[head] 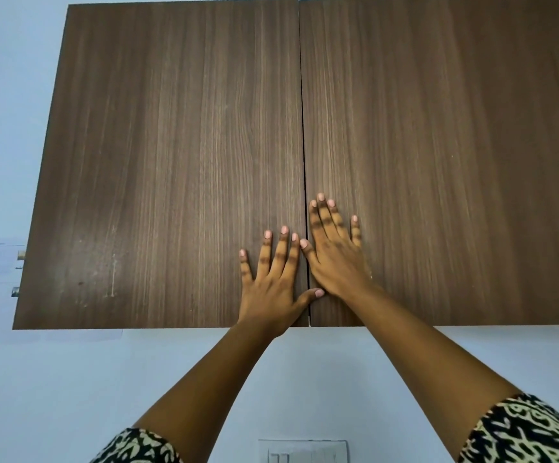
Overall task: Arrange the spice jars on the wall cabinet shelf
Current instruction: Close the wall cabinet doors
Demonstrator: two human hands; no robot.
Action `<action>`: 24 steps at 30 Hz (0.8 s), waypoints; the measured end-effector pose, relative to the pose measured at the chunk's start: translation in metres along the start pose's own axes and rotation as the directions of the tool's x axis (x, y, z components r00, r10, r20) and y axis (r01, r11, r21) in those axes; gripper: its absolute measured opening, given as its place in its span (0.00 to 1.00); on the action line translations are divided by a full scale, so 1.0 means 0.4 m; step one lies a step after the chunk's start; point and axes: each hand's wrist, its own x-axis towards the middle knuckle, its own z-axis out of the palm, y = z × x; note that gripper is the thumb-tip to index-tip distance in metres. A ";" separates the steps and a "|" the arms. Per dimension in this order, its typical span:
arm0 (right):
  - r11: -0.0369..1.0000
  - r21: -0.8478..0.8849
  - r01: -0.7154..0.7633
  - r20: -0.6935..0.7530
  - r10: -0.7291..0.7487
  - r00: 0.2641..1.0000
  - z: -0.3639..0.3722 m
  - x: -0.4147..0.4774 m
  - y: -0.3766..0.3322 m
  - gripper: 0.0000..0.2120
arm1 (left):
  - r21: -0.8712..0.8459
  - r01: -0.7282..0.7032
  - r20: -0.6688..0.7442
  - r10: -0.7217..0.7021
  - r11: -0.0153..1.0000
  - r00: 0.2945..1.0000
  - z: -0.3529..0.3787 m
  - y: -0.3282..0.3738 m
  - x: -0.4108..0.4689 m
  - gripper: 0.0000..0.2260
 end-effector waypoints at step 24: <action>0.997 0.007 -0.078 0.081 0.077 0.994 -0.081 0.064 0.016 0.28 | -0.020 0.020 0.047 -0.019 1.000 0.999 -0.103 -0.043 0.138 0.29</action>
